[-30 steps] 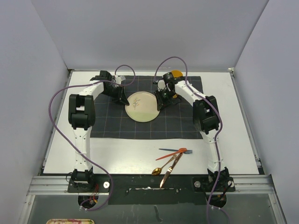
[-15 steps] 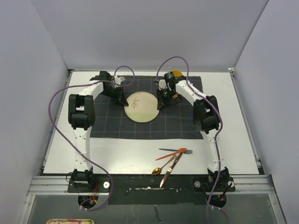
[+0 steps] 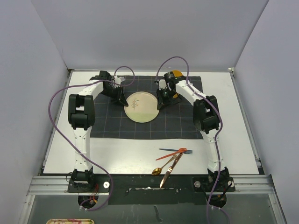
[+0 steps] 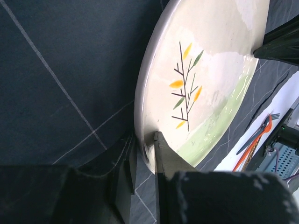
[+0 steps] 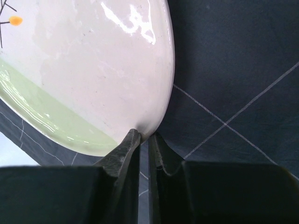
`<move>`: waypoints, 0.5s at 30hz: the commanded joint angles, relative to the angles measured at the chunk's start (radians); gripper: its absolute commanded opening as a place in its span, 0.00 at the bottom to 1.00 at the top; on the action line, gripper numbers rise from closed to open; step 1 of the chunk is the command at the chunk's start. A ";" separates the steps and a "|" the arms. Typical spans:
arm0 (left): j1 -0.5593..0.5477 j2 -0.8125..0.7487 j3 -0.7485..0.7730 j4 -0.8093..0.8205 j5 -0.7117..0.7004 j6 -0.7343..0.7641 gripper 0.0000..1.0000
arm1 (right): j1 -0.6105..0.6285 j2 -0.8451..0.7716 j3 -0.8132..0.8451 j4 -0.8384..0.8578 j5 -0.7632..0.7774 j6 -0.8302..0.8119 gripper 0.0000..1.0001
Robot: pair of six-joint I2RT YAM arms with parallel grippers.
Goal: Set the dinner table for one person
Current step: Place the plate on the napkin.
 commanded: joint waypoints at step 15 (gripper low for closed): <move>-0.053 -0.053 0.137 -0.055 0.001 0.068 0.00 | -0.004 -0.115 0.028 0.066 -0.034 -0.011 0.00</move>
